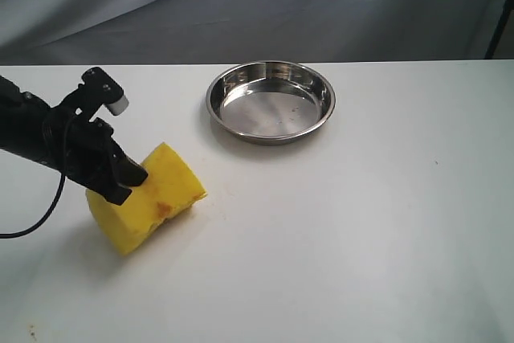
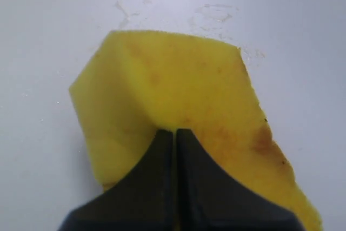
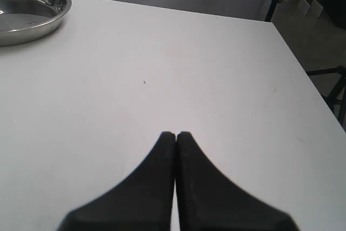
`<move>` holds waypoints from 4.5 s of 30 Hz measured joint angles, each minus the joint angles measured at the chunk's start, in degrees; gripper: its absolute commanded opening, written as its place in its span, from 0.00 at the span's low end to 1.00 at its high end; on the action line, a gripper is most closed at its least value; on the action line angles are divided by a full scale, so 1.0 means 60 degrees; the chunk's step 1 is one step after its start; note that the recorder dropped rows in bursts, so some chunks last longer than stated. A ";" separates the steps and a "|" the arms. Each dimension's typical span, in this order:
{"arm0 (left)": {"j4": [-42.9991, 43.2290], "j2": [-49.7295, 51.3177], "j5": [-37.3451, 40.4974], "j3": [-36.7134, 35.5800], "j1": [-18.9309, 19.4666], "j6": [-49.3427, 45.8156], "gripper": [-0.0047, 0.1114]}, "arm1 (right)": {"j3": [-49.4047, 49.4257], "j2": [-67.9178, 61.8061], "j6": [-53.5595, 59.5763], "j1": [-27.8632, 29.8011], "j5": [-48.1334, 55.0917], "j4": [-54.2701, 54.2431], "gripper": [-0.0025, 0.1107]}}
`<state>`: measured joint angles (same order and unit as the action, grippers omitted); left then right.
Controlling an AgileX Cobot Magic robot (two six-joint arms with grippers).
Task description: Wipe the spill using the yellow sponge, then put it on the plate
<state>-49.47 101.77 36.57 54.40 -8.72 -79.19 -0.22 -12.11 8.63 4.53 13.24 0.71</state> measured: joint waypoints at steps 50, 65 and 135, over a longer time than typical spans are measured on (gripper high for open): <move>-0.5273 0.2179 0.1784 0.0017 -0.0954 -0.3555 0.04 | 0.0000 0.0000 0.0000 0.0000 0.0000 0.0000 0.02; -0.5355 0.2129 0.0014 0.0017 -0.1540 -0.3980 0.04 | 0.0000 0.0000 0.0000 0.0000 0.0000 0.0000 0.02; -0.8264 0.4891 -0.0796 0.6604 -0.1563 -0.6648 0.04 | 0.0000 0.0000 0.0000 0.0000 0.0000 0.0000 0.02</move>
<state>-99.06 131.12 31.79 94.03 -18.09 -119.08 -0.22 -12.11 8.63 4.53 13.24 0.71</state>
